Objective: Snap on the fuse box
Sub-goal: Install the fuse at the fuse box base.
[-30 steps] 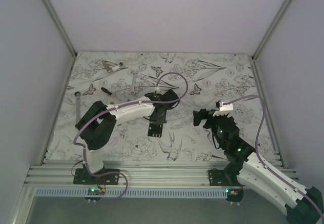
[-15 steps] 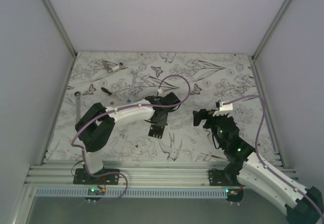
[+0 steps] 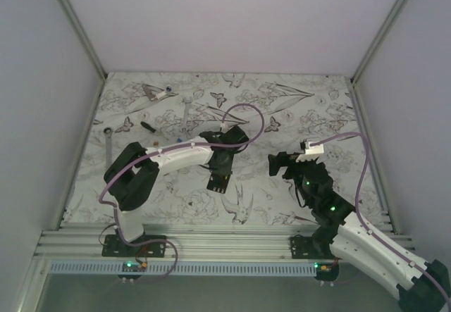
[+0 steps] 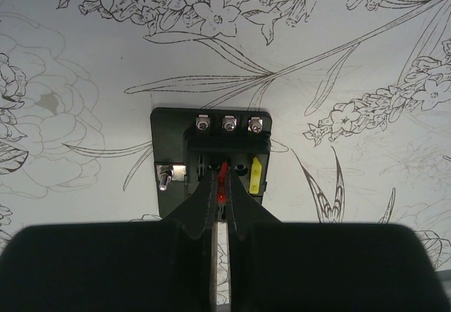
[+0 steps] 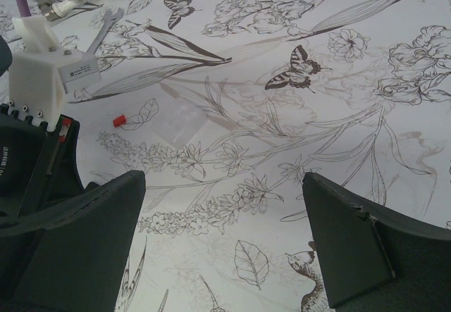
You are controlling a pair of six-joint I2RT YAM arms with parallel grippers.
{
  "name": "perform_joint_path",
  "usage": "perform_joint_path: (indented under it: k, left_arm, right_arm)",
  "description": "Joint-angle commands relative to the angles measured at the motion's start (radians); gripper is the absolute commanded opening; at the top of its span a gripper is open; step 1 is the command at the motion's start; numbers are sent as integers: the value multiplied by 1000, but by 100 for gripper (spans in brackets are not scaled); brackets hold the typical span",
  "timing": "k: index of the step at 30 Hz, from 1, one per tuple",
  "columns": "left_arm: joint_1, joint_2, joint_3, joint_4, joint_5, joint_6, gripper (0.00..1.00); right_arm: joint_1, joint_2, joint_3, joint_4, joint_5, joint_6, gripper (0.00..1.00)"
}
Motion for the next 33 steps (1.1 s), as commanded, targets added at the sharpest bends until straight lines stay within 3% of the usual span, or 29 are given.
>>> perform_joint_path:
  k: [1,12,23,33]
  left_arm:
    - [3,51,-19,-63,30,35,0]
    - [-4,9,61,-217,-85,72,0]
    - [8,-3,19,-136,-20,26,0]
    - [6,6,13,-121,-48,14,0]
  right_arm:
    - [-6,-1,5,22,-6,17,100]
    - [-6,2,6,25,-8,18,100]
    - [-6,-3,6,22,-12,19,100]
    - [-6,-8,5,21,-12,19,100]
